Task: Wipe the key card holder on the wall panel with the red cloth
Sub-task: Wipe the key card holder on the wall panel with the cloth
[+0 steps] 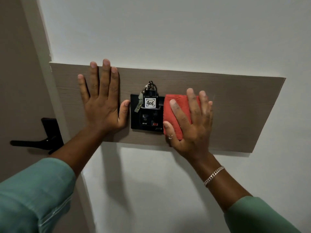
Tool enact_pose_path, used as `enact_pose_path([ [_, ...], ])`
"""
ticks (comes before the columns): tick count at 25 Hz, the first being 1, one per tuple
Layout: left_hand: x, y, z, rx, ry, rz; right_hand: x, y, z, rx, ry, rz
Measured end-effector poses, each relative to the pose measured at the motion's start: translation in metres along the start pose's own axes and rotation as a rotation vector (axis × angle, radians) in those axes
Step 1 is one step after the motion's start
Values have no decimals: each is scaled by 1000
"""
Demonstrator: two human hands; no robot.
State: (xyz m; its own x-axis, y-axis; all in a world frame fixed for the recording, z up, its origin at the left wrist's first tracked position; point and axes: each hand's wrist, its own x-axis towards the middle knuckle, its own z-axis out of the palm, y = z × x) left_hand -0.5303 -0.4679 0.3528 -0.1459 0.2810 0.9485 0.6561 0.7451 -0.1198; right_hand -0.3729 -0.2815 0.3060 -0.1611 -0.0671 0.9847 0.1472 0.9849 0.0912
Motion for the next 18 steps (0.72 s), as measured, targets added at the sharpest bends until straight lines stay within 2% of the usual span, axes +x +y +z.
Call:
enact_pose_path([
  [2,-1,0,-1,-6,2,-2,10,-23,2,32,46,148],
  [3,-1,-1,-1,-6,0,2,12,-29,3,44,51,149],
  [7,-1,-1,-1,-21,7,5,-3,0,-1,22,-24,-118],
  [8,-1,-1,-1,-19,14,5,-5,5,-2,6,-37,-135],
  [12,0,-1,-1,-7,3,6,11,-19,1,50,6,47],
  [16,-1,-2,-1,-2,5,11,-1,1,0,7,-24,-133],
  [18,-1,-1,0,-10,6,8,-4,5,0,-12,-33,-123],
])
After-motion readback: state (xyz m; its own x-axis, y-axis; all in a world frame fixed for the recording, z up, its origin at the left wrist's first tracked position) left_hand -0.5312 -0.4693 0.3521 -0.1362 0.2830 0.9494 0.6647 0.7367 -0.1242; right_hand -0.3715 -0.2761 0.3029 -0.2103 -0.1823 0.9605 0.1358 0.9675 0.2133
